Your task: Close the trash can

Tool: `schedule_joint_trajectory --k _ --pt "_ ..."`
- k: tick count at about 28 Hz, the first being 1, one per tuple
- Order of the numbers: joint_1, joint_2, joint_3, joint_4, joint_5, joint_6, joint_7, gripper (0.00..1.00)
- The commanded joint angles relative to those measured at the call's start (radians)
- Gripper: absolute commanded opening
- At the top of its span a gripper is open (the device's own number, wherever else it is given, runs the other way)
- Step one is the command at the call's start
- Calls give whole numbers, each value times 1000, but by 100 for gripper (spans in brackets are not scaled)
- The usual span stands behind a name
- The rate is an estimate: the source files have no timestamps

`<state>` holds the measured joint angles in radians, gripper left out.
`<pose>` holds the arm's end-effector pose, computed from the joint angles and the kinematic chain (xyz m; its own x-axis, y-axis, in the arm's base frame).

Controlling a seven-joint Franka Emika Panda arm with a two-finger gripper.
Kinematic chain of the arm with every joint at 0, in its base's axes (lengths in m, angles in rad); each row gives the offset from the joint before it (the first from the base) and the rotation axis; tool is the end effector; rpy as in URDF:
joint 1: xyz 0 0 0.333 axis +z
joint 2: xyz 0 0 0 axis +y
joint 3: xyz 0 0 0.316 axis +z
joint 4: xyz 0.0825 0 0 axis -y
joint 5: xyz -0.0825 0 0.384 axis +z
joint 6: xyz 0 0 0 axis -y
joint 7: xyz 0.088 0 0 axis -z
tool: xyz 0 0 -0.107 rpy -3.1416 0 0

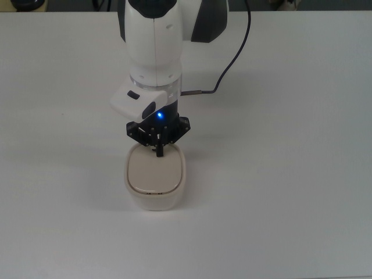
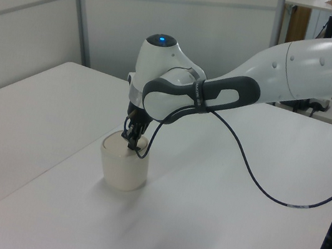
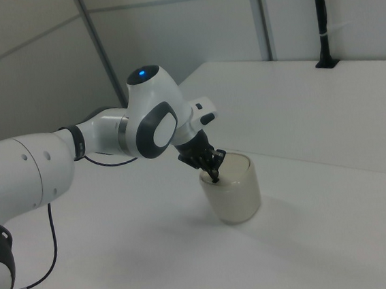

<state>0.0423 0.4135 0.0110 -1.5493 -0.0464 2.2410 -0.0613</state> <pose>0.7021 0.0350 0.4401 0.9524 0.1388 0.2713 0.1286 -0.9902 0.0552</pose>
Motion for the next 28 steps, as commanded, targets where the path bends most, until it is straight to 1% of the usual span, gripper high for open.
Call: schedule_joint_trajectory --k 1,7,8,13,15,20,26,28 --pt "5 10 -14 -15 -3 -31 15 0" --pt "-10 -48 -17 15 5 -141 14 0" --pt "-15 -73 -17 14 10 -177 15 0" --pt "-15 -131 -17 14 11 -306 17 0" --pt "-18 -173 -17 12 14 -379 15 0" --pt "-18 -235 -17 11 16 -509 11 0" --pt "-18 -271 -19 8 16 -590 11 0" --pt "-19 -272 -19 9 16 -610 8 4"
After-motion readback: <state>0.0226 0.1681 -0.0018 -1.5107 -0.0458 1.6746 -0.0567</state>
